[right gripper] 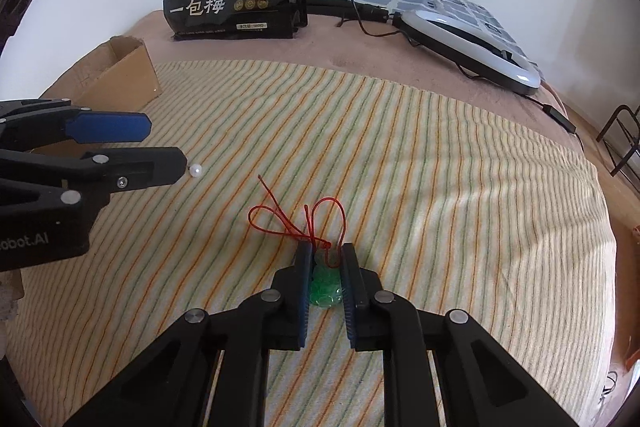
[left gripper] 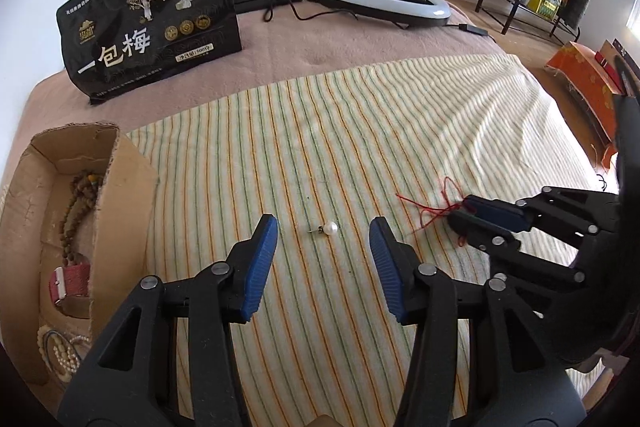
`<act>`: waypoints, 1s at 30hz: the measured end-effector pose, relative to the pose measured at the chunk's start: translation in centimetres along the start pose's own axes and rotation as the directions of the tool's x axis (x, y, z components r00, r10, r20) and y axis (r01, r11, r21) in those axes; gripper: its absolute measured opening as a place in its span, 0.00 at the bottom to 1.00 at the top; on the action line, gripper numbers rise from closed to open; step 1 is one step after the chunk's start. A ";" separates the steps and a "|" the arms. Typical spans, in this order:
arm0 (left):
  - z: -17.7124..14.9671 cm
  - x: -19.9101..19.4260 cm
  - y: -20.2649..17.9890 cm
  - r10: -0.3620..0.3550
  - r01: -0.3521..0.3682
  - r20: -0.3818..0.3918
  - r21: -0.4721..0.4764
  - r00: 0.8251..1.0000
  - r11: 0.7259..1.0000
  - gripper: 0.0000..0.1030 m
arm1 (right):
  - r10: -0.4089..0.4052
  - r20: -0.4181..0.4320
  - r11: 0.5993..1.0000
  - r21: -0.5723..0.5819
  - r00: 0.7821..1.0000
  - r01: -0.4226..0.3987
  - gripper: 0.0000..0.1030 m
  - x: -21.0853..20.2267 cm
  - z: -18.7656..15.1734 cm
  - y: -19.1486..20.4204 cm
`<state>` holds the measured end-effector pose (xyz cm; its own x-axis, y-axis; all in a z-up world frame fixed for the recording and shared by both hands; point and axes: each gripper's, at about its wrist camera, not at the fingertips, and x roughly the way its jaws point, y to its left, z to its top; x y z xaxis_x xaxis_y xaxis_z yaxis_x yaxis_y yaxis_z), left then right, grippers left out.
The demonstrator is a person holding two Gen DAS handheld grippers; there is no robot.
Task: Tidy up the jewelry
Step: 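Grasp the green jade pendant with the right gripper while the left gripper grasps the pearl earring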
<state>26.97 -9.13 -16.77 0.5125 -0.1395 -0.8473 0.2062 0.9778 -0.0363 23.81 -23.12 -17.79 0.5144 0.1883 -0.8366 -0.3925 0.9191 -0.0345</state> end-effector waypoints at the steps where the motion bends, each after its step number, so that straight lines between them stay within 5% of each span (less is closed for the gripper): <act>1: 0.0 0.3 0.0 0.000 0.000 -0.004 -0.001 1.000 1.000 0.48 | 0.001 0.000 1.000 0.002 1.000 -0.001 0.12 0.0 -0.1 -0.1; 14: -0.4 3.0 -0.1 0.005 -0.005 -0.049 0.012 0.999 1.000 0.36 | 0.005 0.001 1.000 -0.001 1.000 -0.005 0.12 0.1 -0.1 -0.3; 20: -0.4 3.2 -0.3 0.004 -0.002 -0.044 0.028 0.999 1.000 0.16 | 0.005 0.000 1.000 -0.002 1.000 -0.005 0.12 0.1 -0.2 -0.3; 30: -0.2 2.3 -0.2 0.005 -0.005 -0.020 0.023 1.000 1.000 0.15 | 0.027 0.013 1.000 0.001 1.000 -0.027 0.11 -0.8 -0.1 -0.2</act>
<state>27.93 -9.60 -18.80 0.4970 -0.1313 -0.8578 0.2227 0.9747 -0.0202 23.35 -23.50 -17.15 0.5135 0.2174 -0.8301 -0.4054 0.9141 -0.0114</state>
